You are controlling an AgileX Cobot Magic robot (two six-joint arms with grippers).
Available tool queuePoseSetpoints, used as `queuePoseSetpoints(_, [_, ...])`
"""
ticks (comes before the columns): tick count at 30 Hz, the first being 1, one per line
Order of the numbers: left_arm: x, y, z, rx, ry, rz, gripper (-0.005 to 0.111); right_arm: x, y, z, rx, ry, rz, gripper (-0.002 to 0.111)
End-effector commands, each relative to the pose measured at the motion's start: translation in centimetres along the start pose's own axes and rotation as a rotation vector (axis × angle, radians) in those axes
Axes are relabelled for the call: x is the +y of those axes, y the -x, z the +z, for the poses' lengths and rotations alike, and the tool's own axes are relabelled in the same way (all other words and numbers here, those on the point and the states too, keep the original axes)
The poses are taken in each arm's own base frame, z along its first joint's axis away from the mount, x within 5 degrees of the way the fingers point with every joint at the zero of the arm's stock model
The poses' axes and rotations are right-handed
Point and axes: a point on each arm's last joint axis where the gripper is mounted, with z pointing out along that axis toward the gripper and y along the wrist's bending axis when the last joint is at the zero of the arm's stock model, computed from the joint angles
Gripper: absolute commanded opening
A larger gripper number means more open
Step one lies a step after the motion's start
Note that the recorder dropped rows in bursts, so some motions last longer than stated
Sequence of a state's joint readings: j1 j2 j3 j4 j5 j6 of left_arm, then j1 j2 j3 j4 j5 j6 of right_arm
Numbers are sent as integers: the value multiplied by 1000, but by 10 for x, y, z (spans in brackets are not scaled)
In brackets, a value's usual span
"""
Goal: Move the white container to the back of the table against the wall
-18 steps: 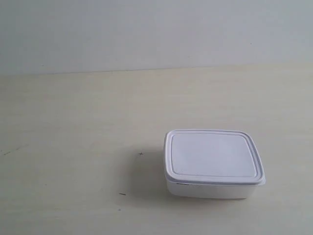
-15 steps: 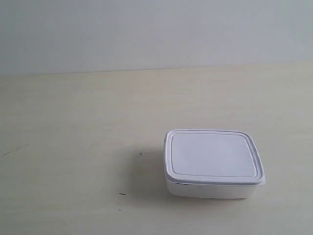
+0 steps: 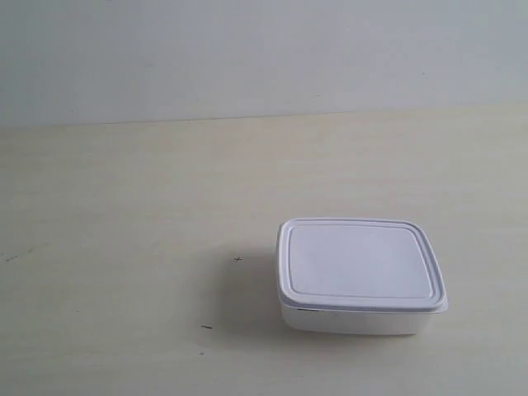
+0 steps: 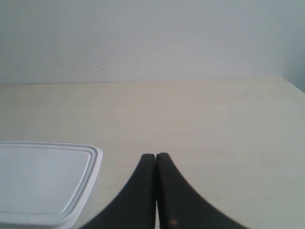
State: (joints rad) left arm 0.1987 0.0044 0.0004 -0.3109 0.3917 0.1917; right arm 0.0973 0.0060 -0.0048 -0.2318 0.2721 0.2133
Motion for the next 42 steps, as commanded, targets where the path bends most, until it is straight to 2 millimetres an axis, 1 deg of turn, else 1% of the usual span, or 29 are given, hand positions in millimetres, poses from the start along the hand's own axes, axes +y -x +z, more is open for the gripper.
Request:
queuePoseSetpoints(1, [0,1,0,-11,3,-6,0,0,0,0,-18,-4,-20,0])
queuePoseSetpoints(4, [0,1,0,-9,3,-6,0,2,9,-1,-112,16,-16,0])
queuePoseSetpoints(7, [-3,21,-4,-18,-4,-5,0,3,16,-2,-189,37,6,0])
queuePoseSetpoints(9, [-5,40,-5,-16,-4,-5,0,5,19,-3,-227,57,81,0])
queuePoseSetpoints(10, [-5,48,-5,-12,-3,-5,0,5,22,-3,-256,71,140,0])
queuePoseSetpoints(12, [-7,69,-3,-7,-3,-7,0,5,28,-5,-312,104,340,0])
queuePoseSetpoints(14, [-9,85,-1,-1,-3,-8,0,3,31,-6,-343,126,499,0])
queuePoseSetpoints(18, [-11,116,7,8,-2,-9,0,-1,38,-9,-425,161,754,0])
queuePoseSetpoints(19, [-11,125,10,7,-2,-9,0,-2,39,-10,-444,177,855,0])
queuePoseSetpoints(20, [-12,142,14,2,-3,-8,0,-3,39,-10,-436,202,996,0])
queuePoseSetpoints(21, [-13,151,17,-1,-3,-8,0,-3,40,-10,-439,202,984,0])
queuePoseSetpoints(22, [-14,168,22,-10,-4,-8,0,-1,48,-13,-439,206,900,0])
queuePoseSetpoints(23, [-14,176,26,-13,-4,-7,0,1,53,-15,-426,208,845,0])
queuePoseSetpoints(24, [-15,189,31,-19,-5,-7,0,3,64,-21,-376,201,747,0])
queuePoseSetpoints(25, [-15,197,34,-23,-5,-6,0,4,71,-25,-351,195,716,0])
queuePoseSetpoints(26, [-16,206,39,-25,-6,-6,0,4,86,-34,-342,190,671,0])
queuePoseSetpoints(27, [-16,212,42,-26,-6,-6,0,3,94,-40,-348,189,645,0])
queuePoseSetpoints(29, [-16,230,57,-22,-5,-6,0,3,121,-54,-347,193,542,0])
queuePoseSetpoints(30, [-16,234,60,-22,-5,-6,0,4,128,-57,-341,205,515,0])
queuePoseSetpoints(31, [-16,243,69,-21,-5,-6,0,5,141,-61,-292,227,484,0])
queuePoseSetpoints(32, [-16,248,73,-21,-5,-6,0,5,147,-60,-253,238,479,0])
queuePoseSetpoints(33, [-16,254,79,-20,-5,-6,0,7,157,-57,-164,245,455,0])
queuePoseSetpoints(34, [-16,256,82,-20,-5,-7,0,9,162,-52,-94,248,422,0])
queuePoseSetpoints(36, [-15,256,90,-8,-2,-9,0,18,169,-35,126,282,362,0])
queuePoseSetpoints(37, [-14,255,93,7,-2,-10,0,26,168,-20,266,307,314,0])
queuePoseSetpoints(40, [-14,253,96,18,-1,-11,0,38,160,3,481,355,256,0])
queuePoseSetpoints(42, [-14,253,96,18,-1,-11,0,45,151,18,632,388,244,0])
